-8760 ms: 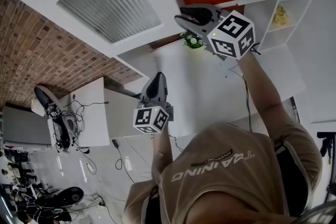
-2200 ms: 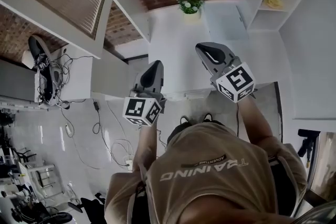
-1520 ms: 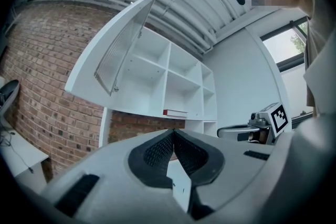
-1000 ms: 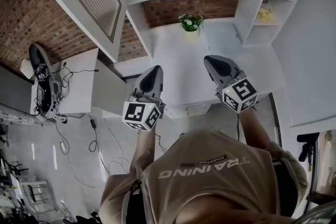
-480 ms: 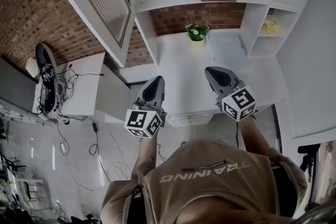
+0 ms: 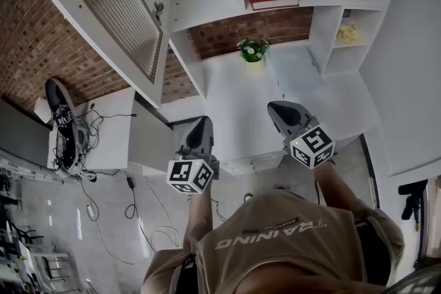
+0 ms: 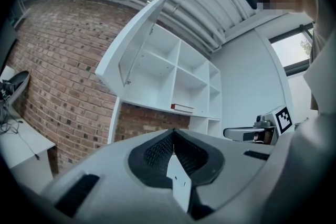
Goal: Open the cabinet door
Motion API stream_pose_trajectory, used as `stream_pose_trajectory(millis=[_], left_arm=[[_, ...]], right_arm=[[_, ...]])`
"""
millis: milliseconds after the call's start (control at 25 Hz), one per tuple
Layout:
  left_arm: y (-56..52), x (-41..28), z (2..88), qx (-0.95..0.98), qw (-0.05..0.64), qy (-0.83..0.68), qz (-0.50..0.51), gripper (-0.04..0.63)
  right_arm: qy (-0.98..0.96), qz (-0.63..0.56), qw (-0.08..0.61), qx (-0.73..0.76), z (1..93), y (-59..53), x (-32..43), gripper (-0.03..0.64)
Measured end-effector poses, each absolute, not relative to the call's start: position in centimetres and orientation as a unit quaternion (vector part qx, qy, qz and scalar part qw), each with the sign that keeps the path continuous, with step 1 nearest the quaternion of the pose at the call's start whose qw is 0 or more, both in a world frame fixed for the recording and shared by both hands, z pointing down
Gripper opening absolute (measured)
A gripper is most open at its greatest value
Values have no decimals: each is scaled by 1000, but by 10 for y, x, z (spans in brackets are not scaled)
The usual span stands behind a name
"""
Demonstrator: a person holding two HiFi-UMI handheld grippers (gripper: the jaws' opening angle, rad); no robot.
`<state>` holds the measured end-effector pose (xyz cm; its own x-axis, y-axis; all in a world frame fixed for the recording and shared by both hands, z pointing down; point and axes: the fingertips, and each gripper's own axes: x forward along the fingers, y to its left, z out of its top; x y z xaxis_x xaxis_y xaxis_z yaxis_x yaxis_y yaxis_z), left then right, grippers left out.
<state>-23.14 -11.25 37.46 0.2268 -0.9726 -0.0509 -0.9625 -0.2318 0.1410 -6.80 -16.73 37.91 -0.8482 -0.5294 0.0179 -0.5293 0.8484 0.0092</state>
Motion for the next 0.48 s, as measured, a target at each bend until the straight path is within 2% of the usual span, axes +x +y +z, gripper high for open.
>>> stream_pose_trajectory(millis=[480], left_arm=[[-119,-219,379,777,35,-627,-46,8]], right_arm=[[-957,-8,19,288,384,-199,-42,14]])
